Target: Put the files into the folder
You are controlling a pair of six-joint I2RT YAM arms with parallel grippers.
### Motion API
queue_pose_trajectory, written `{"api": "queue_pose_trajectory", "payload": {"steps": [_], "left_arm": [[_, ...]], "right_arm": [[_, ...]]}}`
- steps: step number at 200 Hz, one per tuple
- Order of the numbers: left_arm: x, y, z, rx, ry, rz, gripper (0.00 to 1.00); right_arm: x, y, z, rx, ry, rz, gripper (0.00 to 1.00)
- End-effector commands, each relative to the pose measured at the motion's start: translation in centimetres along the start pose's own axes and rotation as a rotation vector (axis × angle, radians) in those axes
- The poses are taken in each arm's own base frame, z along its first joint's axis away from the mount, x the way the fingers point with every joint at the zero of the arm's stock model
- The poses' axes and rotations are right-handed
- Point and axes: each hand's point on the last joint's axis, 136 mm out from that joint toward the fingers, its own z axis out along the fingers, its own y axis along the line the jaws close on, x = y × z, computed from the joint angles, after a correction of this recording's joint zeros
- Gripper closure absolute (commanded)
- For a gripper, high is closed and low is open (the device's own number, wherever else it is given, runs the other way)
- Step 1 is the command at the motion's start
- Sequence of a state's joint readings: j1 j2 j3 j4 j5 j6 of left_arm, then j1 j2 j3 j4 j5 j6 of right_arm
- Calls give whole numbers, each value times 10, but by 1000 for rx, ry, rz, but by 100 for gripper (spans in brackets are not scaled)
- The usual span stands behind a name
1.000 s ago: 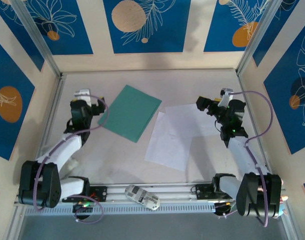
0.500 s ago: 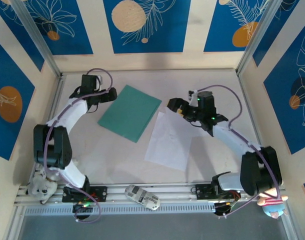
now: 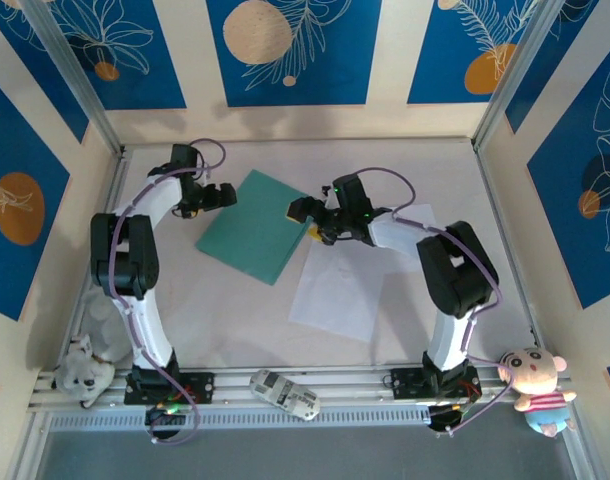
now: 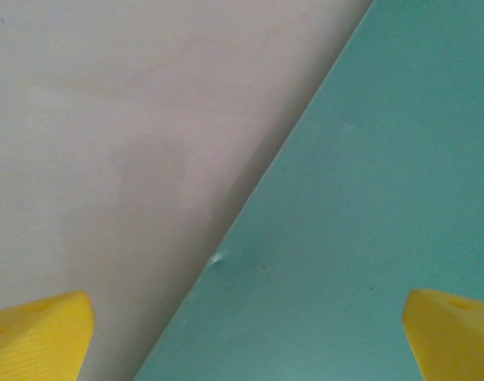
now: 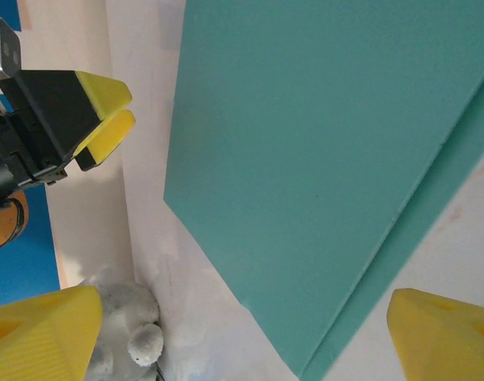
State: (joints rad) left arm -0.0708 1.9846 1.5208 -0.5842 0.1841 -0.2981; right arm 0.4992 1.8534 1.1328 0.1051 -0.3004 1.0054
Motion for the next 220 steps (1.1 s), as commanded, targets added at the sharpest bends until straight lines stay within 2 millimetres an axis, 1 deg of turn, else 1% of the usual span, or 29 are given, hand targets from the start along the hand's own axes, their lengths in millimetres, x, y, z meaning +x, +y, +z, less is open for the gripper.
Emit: {"api": "queue_pose_trajectory", "payload": {"steps": [1, 35, 80, 140, 164, 181, 220], "left_arm": [[6, 0, 1, 28, 57, -16, 0], [14, 1, 10, 40, 96, -23, 0], [20, 1, 16, 50, 122, -36, 0], [24, 2, 19, 52, 137, -47, 0], [24, 1, 19, 59, 139, -55, 0], [24, -2, 19, 72, 142, -58, 0], [26, 0, 21, 66, 151, -58, 0]], "right_arm": [[1, 6, 16, -19, 35, 43, 8], [-2, -4, 34, 13, 50, 76, 9], [-1, -10, 45, 42, 72, 103, 11], [6, -12, 45, 127, 89, 81, 12], [7, -14, 45, 147, 85, 82, 12], [7, -18, 45, 161, 83, 88, 12], [10, -26, 48, 180, 89, 104, 12]]}}
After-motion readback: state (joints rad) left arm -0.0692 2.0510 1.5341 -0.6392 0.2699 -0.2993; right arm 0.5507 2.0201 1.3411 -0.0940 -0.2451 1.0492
